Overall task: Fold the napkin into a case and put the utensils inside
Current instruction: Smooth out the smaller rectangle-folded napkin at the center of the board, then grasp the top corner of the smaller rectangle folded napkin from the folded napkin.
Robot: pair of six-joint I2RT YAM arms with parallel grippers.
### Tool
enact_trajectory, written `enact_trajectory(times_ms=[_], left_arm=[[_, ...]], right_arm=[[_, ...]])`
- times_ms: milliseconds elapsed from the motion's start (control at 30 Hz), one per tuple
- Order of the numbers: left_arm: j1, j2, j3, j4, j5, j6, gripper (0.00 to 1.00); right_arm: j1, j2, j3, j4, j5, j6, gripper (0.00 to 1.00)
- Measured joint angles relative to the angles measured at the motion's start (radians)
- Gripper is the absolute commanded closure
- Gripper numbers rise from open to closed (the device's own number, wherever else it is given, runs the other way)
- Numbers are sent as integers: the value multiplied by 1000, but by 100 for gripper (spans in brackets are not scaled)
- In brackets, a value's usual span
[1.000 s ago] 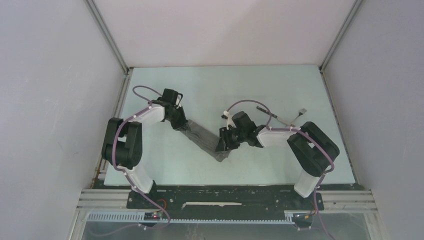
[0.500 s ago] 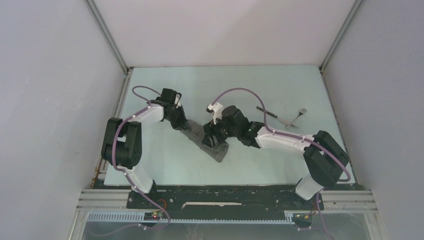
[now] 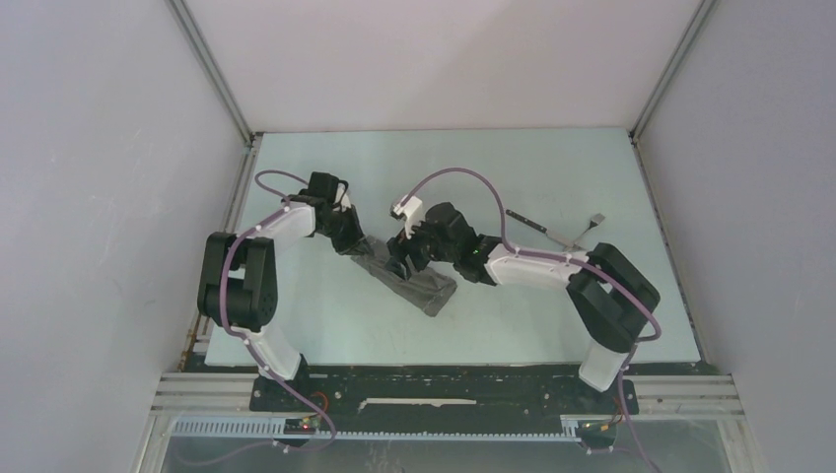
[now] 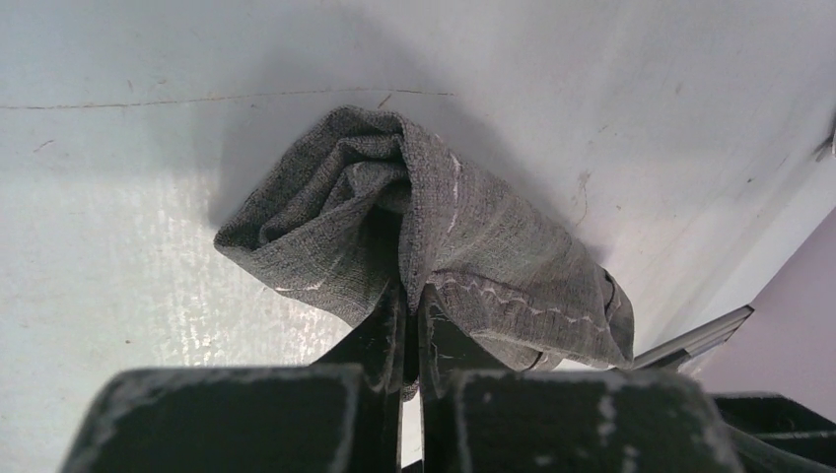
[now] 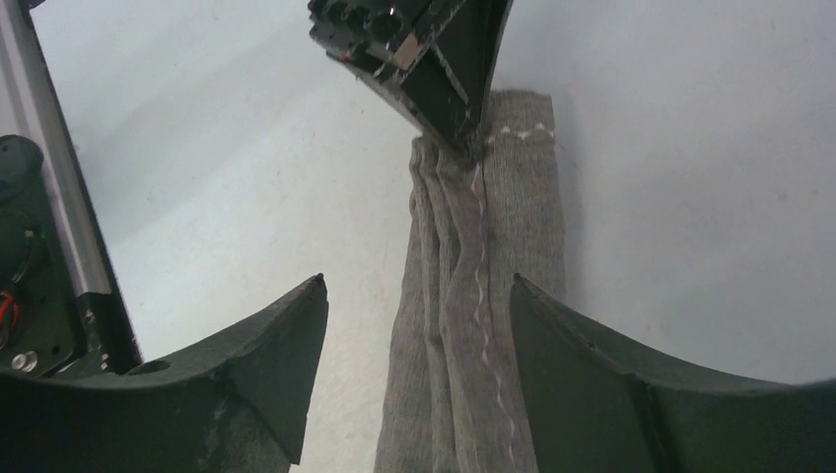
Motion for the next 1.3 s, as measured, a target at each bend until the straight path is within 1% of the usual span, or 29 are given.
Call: enact_trajectory(times_ms=[67, 200, 500, 600, 700, 767, 833, 900, 1033, 1167, 1233, 1300], left_arm=[[0, 1, 0, -1, 12, 4, 98], [0, 1, 0, -2, 23, 8, 98], [1, 3, 10, -9, 45, 14, 98], [1, 3, 12, -10, 48, 15, 98], [1, 3, 12, -10, 50, 15, 98], [2, 3, 12, -12, 50, 15, 98], [4, 3, 12, -16, 51, 16, 98], [6, 3, 12, -18, 51, 16, 98], [10, 3, 12, -19, 57, 16, 99], [11, 3, 12, -22, 65, 16, 99], [12, 3, 12, -24, 66, 16, 99], [13, 3, 12, -24, 67, 16, 99]], right_arm=[[0, 48, 35, 15, -16, -24, 30], [0, 146, 101, 14, -37, -64, 31], [22, 244, 184, -37, -21, -138, 39], [27, 265, 212, -44, -22, -150, 44], [28, 285, 234, -51, -19, -154, 52], [29, 296, 239, -51, -13, -155, 52], [30, 305, 240, -52, -6, -155, 45], [31, 312, 243, -56, 1, -155, 42], [39, 319, 249, -58, 12, -160, 43], [49, 326, 265, -57, 39, -163, 55], [54, 332, 272, -53, 56, -165, 67], [57, 338, 280, -54, 74, -166, 70]])
